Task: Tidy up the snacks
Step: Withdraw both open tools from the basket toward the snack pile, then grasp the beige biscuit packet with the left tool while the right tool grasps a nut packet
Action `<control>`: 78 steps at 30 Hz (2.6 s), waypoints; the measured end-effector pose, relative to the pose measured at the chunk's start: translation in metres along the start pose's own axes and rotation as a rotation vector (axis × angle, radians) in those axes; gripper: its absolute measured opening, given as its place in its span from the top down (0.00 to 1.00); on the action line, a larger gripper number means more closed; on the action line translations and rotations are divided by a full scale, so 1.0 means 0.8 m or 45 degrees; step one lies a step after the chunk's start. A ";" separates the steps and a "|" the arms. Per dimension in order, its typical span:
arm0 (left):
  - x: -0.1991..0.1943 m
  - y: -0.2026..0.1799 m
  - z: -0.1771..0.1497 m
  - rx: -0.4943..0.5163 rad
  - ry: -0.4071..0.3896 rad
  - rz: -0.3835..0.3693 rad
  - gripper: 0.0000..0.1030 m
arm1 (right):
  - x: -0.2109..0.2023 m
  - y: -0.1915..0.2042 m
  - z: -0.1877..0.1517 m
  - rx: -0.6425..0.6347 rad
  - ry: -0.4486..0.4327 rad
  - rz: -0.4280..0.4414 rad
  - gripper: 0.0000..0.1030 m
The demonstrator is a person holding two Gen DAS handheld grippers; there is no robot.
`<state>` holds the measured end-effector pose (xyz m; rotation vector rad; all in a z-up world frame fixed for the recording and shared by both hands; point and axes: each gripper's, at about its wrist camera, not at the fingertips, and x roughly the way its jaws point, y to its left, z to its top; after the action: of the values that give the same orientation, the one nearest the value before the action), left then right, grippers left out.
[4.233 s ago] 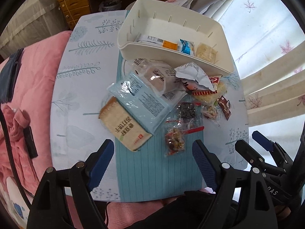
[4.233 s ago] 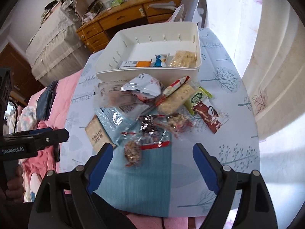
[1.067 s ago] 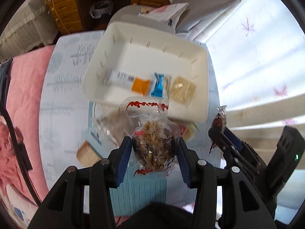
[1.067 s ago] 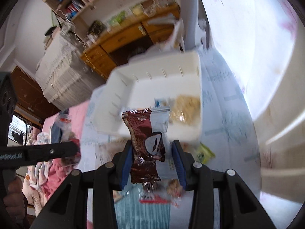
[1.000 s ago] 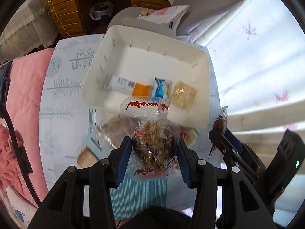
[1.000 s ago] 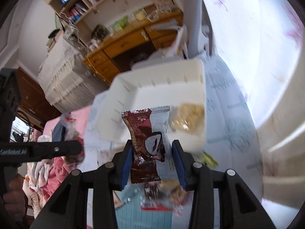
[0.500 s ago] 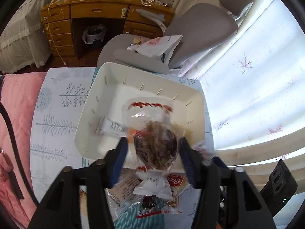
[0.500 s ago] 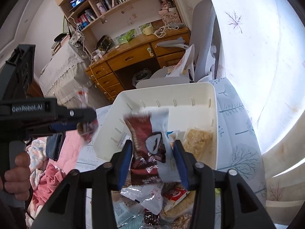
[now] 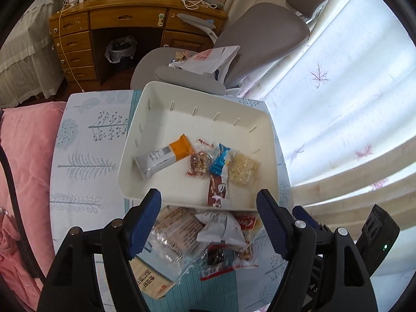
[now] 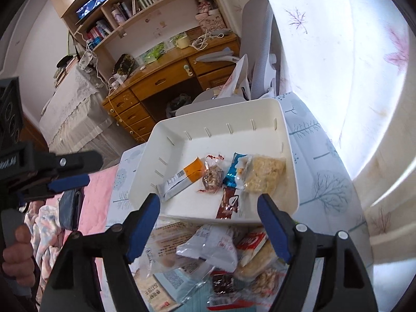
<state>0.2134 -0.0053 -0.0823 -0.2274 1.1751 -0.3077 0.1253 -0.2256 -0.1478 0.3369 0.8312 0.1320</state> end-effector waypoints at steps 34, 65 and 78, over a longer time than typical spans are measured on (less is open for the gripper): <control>-0.010 0.105 -0.194 0.180 0.337 0.010 0.27 | -0.106 0.116 -0.204 -0.070 -0.157 -0.257 0.24; 0.158 0.179 -0.244 -0.627 0.475 0.219 0.27 | 0.004 -0.012 -0.181 -0.100 0.144 -0.309 0.24; 0.187 0.177 -0.239 -0.682 0.454 0.369 0.32 | 0.078 -0.066 -0.164 0.012 0.324 -0.316 0.25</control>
<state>0.1048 0.0719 -0.3304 -0.4761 1.6113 0.2407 0.0690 -0.2285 -0.2918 0.2253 1.1183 -0.0623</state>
